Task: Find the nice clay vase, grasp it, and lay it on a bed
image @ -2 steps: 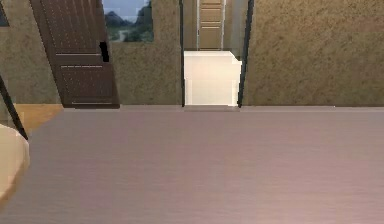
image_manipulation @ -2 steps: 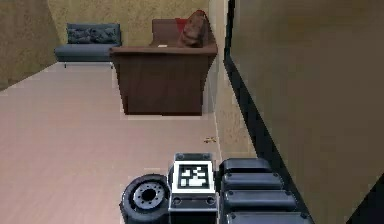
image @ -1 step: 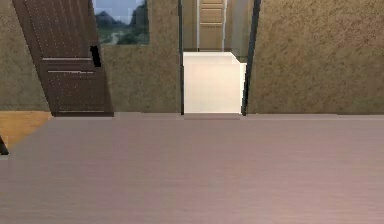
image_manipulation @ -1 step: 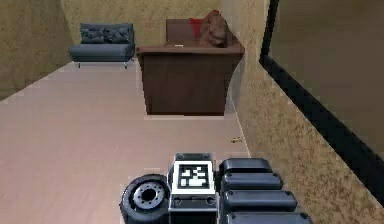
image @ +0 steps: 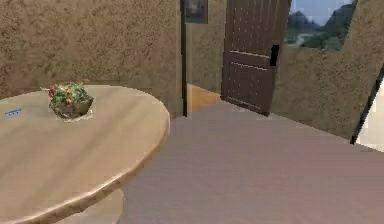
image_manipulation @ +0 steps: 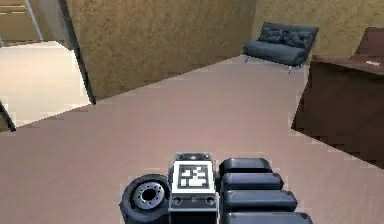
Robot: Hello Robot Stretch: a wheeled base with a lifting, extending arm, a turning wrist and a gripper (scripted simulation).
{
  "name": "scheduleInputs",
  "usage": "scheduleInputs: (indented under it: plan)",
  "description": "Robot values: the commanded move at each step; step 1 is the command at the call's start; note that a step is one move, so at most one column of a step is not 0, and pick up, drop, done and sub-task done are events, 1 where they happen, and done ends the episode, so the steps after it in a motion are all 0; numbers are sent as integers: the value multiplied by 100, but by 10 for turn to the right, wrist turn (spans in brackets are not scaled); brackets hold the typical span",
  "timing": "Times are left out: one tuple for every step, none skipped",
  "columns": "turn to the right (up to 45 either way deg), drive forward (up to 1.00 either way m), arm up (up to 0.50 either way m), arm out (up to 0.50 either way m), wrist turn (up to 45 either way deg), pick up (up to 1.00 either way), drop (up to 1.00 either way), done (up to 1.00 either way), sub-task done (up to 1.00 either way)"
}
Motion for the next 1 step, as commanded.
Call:
scheduleInputs:
  plan:
    - [-270, 0, 0, 0, 0, 0, 0, 0, 0]
